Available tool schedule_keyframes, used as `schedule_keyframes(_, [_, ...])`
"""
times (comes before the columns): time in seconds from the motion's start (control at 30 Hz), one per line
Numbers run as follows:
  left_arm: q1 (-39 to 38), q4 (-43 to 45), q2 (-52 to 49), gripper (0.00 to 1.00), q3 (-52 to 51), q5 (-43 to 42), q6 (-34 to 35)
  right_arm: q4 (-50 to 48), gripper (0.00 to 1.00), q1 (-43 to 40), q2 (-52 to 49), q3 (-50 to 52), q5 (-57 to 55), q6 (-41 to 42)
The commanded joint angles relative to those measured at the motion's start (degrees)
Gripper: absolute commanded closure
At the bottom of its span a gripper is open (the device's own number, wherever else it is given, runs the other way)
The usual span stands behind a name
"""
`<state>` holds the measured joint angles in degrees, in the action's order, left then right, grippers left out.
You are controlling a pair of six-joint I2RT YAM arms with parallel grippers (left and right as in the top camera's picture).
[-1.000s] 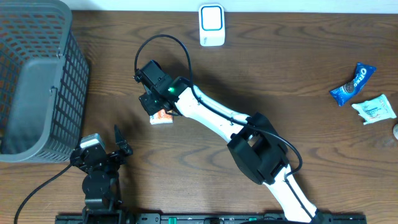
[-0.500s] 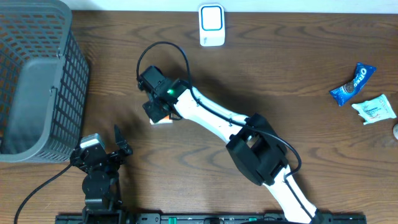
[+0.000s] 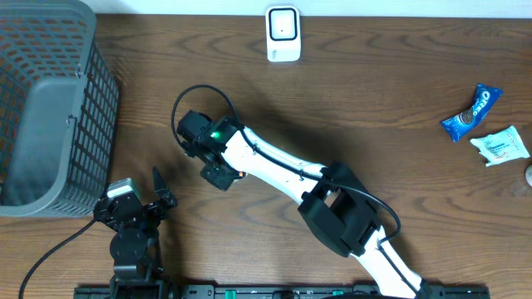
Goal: Scan the item barcode
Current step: 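Reach the right gripper over the orange snack box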
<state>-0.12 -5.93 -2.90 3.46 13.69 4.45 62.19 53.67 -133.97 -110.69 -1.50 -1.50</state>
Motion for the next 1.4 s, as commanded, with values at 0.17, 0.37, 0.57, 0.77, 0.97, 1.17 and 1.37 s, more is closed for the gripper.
schedule_keyframes(0.17, [-0.22, -0.57, 0.04, 0.02, -1.64, 0.48, -0.35, 5.03, 0.99, 0.07, 1.46, 0.83, -16.63, 0.46])
schedule_keyframes(0.37, [-0.22, -0.57, 0.04, 0.02, -1.64, 0.48, -0.35, -0.15, 0.76, 0.22, 6.75, 0.81, -11.32, 1.29])
schedule_keyframes(0.57, [-0.22, -0.57, 0.04, 0.02, -1.64, 0.48, -0.35, -8.59, 0.66, -0.20, 7.78, 0.92, -11.02, 7.28])
schedule_keyframes(0.77, [-0.22, -0.57, 0.04, 0.02, -1.64, 0.48, -0.35, -14.19, 0.97, -0.96, 3.98, 0.94, -11.02, 11.61])
schedule_keyframes(0.97, [-0.22, -0.57, 0.04, 0.02, -1.64, 0.48, -0.35, -13.64, 0.99, -0.96, 0.44, 0.94, -9.33, 12.22])
schedule_keyframes(1.17, [-0.22, -0.57, 0.04, 0.02, -1.64, 0.48, -0.35, -12.22, 0.99, -0.96, 0.44, 0.94, -8.59, 12.22])
schedule_keyframes(1.37, [-0.22, -0.57, 0.04, 0.02, -1.64, 0.48, -0.35, -6.71, 0.99, -0.92, 0.46, 0.94, -5.66, 12.17])
